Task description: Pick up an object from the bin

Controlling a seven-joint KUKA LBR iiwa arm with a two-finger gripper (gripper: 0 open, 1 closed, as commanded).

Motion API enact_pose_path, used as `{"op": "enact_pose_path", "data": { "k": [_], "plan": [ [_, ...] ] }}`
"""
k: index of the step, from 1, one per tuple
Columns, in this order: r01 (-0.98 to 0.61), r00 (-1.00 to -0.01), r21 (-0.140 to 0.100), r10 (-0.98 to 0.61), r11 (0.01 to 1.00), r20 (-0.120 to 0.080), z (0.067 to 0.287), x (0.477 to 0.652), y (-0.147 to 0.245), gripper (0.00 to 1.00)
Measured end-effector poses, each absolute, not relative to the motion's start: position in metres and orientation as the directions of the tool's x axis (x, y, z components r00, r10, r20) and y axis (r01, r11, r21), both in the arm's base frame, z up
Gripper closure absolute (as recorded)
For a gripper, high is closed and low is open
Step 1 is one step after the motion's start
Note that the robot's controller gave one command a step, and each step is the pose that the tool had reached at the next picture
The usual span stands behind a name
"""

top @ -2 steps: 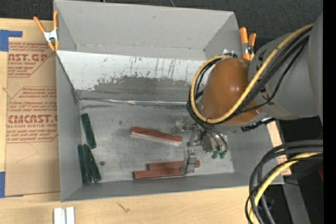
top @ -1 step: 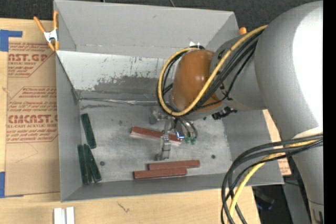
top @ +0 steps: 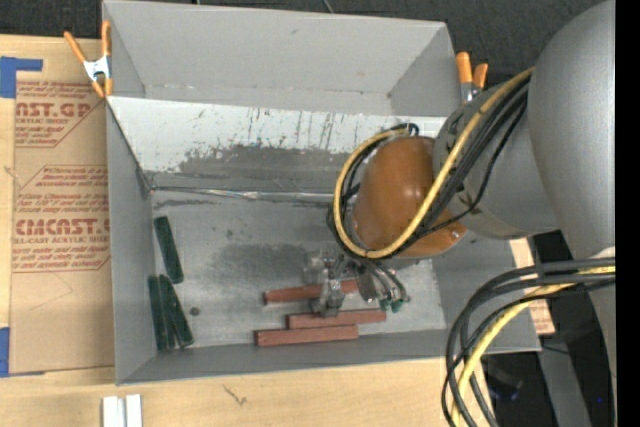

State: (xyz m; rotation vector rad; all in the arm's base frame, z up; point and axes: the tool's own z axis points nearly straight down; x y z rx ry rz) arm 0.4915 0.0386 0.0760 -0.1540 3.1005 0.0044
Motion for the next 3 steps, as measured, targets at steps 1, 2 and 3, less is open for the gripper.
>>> {"op": "enact_pose_path", "data": {
  "k": [1,2,3],
  "plan": [
    [-0.099,-0.994,0.001,-0.099,0.995,-0.037,0.076,0.491,0.039,1.00],
    [-0.098,-0.995,0.001,-0.098,0.995,-0.033,0.079,0.492,0.039,1.00],
    [-0.099,-0.995,0.001,-0.099,0.995,-0.020,0.089,0.491,0.039,1.00]
  ]
}}
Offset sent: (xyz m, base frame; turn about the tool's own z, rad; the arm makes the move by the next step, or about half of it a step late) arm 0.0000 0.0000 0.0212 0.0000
